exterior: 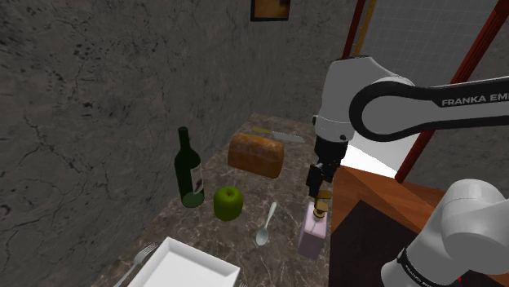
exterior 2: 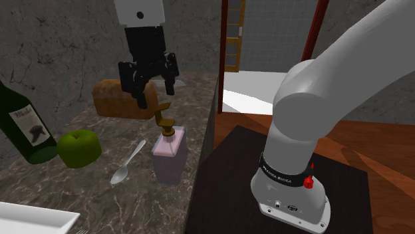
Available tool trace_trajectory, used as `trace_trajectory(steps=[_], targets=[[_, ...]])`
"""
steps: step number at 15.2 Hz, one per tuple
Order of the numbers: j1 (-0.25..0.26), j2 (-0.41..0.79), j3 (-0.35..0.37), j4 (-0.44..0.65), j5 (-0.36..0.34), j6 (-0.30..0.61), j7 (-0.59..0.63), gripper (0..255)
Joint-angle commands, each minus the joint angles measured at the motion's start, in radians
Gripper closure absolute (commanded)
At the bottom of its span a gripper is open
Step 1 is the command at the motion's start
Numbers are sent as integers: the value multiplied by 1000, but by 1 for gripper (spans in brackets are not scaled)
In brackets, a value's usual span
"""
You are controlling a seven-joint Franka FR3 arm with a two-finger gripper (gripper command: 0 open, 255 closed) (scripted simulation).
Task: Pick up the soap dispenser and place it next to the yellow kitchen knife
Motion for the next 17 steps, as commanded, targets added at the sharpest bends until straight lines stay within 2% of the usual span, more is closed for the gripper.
trace_trajectory(steps=[1, 6, 14, 15, 17], targets=[[5, 6, 11, -25, 10, 34, 6, 0], [13, 26, 29, -87, 27, 116, 3, 0], [13, 26, 29, -86, 27, 116, 3, 0], [13, 26, 29, -86, 27, 116, 3, 255], [13, 26, 29, -86, 27, 116, 3, 255]])
